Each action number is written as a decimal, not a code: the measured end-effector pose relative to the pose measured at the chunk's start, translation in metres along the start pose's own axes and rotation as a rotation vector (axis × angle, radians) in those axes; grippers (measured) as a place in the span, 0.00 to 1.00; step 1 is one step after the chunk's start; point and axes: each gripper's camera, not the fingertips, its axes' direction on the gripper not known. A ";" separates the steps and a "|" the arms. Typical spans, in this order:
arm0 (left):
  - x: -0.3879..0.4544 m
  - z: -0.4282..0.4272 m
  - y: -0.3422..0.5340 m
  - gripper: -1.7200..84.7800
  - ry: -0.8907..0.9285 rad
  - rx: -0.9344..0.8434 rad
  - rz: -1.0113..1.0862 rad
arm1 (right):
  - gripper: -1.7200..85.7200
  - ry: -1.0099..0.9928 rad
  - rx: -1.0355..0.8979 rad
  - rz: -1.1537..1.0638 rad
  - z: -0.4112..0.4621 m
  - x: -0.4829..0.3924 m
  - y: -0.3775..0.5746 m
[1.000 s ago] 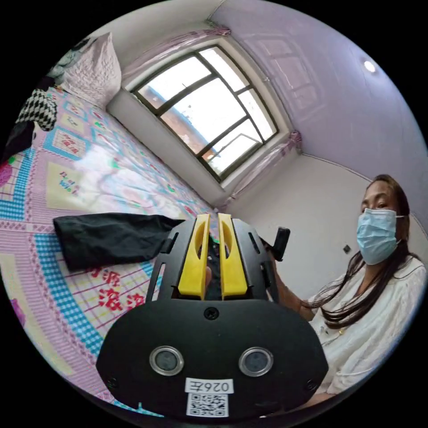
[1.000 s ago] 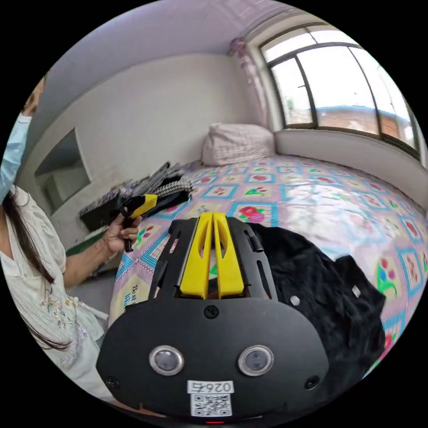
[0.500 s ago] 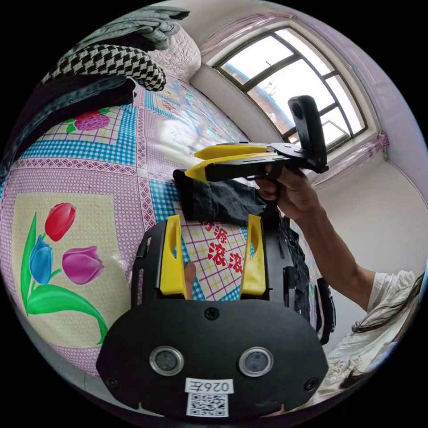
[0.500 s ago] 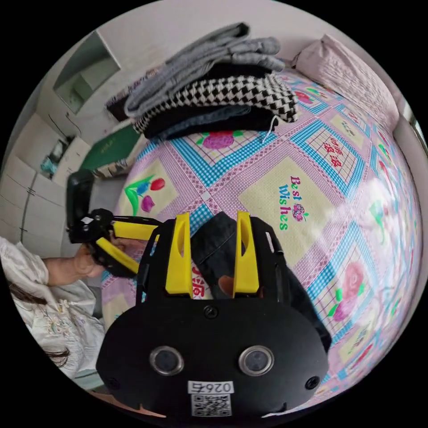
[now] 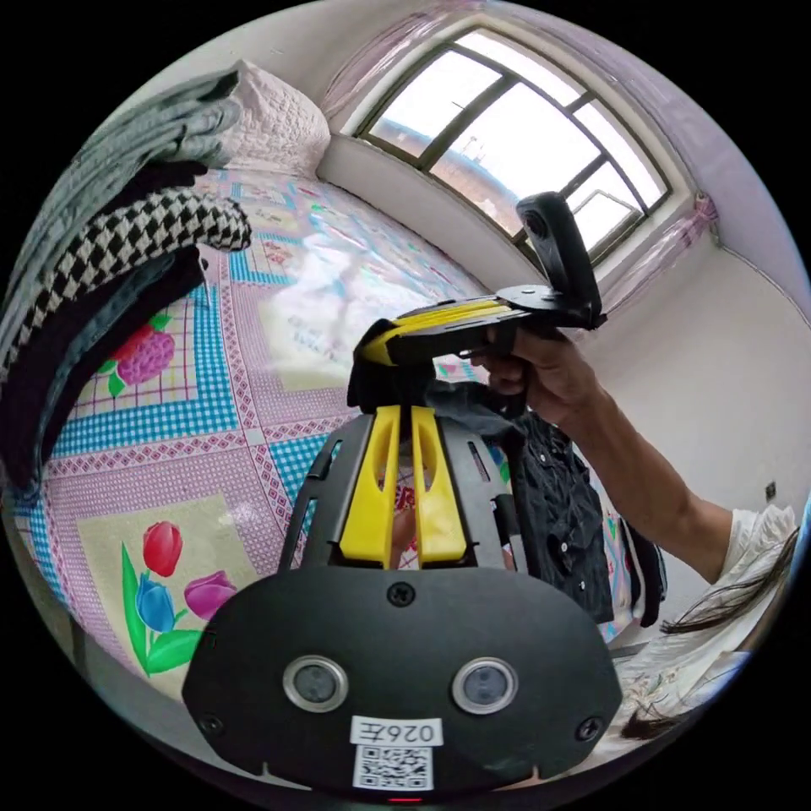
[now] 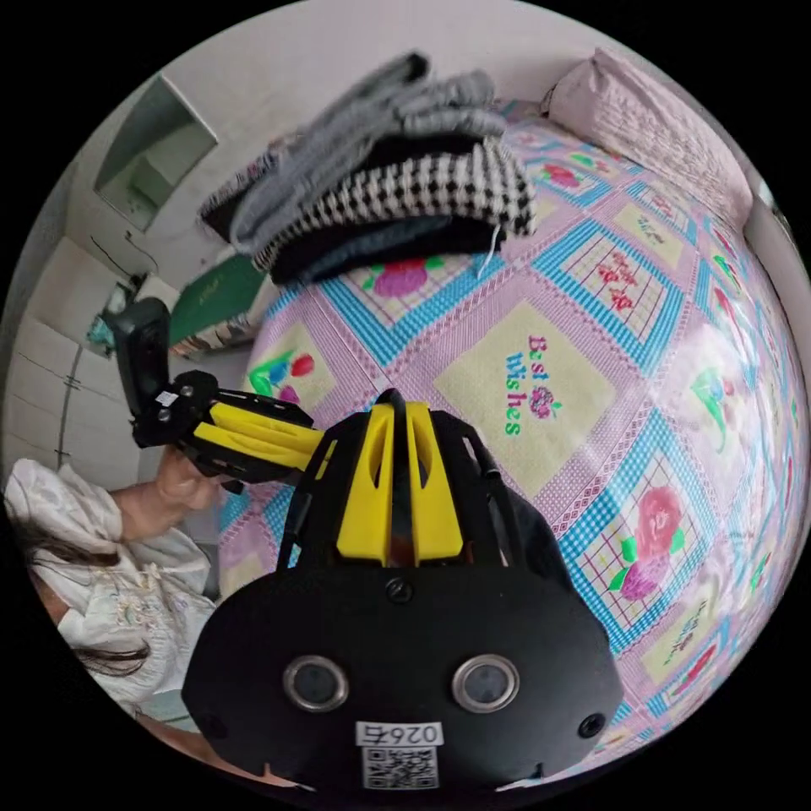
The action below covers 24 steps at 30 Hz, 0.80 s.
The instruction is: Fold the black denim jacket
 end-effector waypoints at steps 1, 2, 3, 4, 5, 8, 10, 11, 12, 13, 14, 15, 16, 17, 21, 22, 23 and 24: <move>0.012 -0.009 -0.009 0.03 -0.004 0.025 0.032 | 0.01 -0.031 0.093 -0.004 -0.038 0.001 0.007; 0.042 -0.025 -0.028 0.02 -0.014 0.068 0.109 | 0.01 -0.042 0.137 -0.008 -0.056 0.001 0.011; 0.075 -0.038 -0.046 0.02 -0.031 0.103 0.194 | 0.01 -0.055 0.224 -0.019 -0.096 -0.002 0.021; 0.093 -0.043 -0.054 0.02 -0.039 0.120 0.240 | 0.01 -0.052 0.302 -0.030 -0.136 -0.006 0.035; 0.130 -0.052 -0.069 0.02 -0.057 0.147 0.335 | 0.01 -0.045 0.335 -0.037 -0.156 -0.009 0.043; 0.229 -0.054 -0.097 0.01 -0.090 0.177 0.576 | 0.01 0.044 0.502 -0.053 -0.249 -0.029 0.103; 0.284 -0.044 -0.106 0.01 -0.062 0.186 0.695 | 0.01 0.142 0.616 -0.031 -0.309 -0.047 0.169; 0.317 -0.033 -0.110 0.01 -0.024 0.192 0.749 | 0.00 0.165 0.643 -0.016 -0.322 -0.051 0.189; 0.348 -0.021 -0.110 0.01 0.023 0.195 0.800 | 0.00 0.207 0.696 0.013 -0.345 -0.059 0.232; 0.363 -0.013 -0.110 0.01 0.056 0.184 0.823 | 0.00 0.243 0.748 0.060 -0.361 -0.067 0.279; 0.391 0.003 -0.107 0.01 0.143 0.147 0.853 | 0.00 0.252 0.776 0.086 -0.368 -0.071 0.304; 0.417 0.023 -0.102 0.01 0.240 0.102 0.872 | 0.00 0.269 0.828 0.135 -0.374 -0.080 0.353; 0.429 0.034 -0.098 0.01 0.284 0.072 0.878 | 0.00 0.291 0.871 0.193 -0.374 -0.092 0.404; 0.452 0.059 -0.086 0.01 0.349 0.006 0.888 | 0.00 0.303 0.891 0.222 -0.372 -0.098 0.428; 0.522 0.163 -0.023 0.01 0.446 -0.252 0.919 | 0.00 0.355 0.936 0.505 -0.326 -0.127 0.573; 0.528 0.176 -0.014 0.01 0.461 -0.286 0.922 | 0.00 0.351 0.936 0.583 -0.308 -0.132 0.605; 0.540 0.203 0.003 0.01 0.474 -0.348 0.919 | 0.00 0.345 0.938 0.624 -0.299 -0.133 0.620; 0.548 0.227 0.017 0.01 0.482 -0.409 0.911 | 0.01 0.315 0.945 0.708 -0.281 -0.133 0.647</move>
